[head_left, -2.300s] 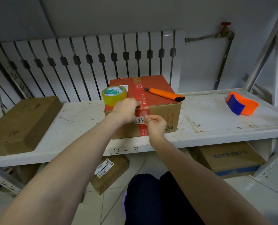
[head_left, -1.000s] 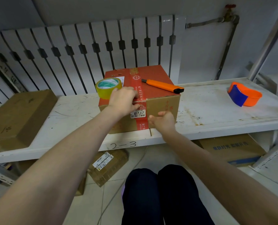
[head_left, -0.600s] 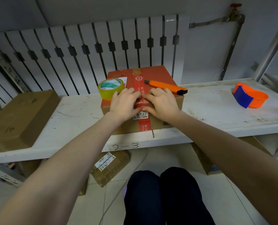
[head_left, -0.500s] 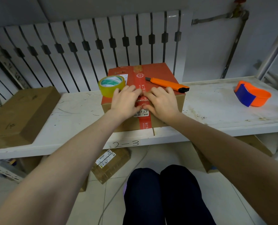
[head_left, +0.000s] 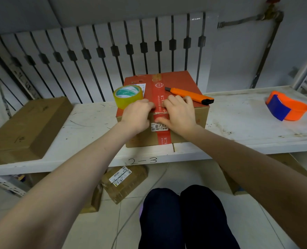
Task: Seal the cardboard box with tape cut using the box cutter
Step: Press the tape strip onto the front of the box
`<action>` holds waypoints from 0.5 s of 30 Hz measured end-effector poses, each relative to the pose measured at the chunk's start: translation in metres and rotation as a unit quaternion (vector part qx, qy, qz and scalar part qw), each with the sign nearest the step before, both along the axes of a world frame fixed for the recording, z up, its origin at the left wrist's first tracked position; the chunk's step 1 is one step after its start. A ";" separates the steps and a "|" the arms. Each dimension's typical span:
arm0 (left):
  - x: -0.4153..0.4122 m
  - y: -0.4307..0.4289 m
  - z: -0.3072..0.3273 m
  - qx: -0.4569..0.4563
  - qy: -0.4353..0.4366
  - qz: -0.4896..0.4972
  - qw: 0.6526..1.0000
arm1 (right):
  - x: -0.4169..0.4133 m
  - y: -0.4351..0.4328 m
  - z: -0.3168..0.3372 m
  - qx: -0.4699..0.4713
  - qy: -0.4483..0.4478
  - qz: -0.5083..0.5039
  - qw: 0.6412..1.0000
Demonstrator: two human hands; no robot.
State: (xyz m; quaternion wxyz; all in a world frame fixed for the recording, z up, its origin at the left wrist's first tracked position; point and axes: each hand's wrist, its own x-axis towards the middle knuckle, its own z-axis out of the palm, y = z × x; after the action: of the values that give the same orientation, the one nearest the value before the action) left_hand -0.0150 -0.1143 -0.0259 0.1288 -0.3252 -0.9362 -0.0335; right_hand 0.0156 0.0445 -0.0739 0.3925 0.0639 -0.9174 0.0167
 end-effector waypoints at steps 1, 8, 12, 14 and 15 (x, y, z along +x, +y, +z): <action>0.000 0.001 0.000 0.003 0.001 0.002 1.000 | 0.001 0.001 -0.002 0.024 -0.002 0.000 1.000; 0.000 0.008 0.000 0.006 0.027 -0.001 1.000 | 0.008 0.024 0.012 0.147 -0.075 0.031 0.986; 0.002 0.015 -0.006 0.002 0.063 -0.002 0.998 | 0.005 0.022 0.011 0.068 -0.071 0.035 0.995; 0.001 0.014 -0.008 -0.014 0.082 -0.009 0.996 | 0.003 0.020 0.005 0.053 -0.065 0.043 0.996; 0.001 0.012 -0.008 -0.022 0.090 -0.011 0.996 | 0.002 0.021 0.004 0.052 -0.067 0.047 0.995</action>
State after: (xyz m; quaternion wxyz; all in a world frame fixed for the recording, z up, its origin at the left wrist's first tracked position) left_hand -0.0140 -0.1018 -0.0342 0.2046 -0.3399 -0.9178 0.0146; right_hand 0.0180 0.0651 -0.0694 0.3251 0.1259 -0.9372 -0.0089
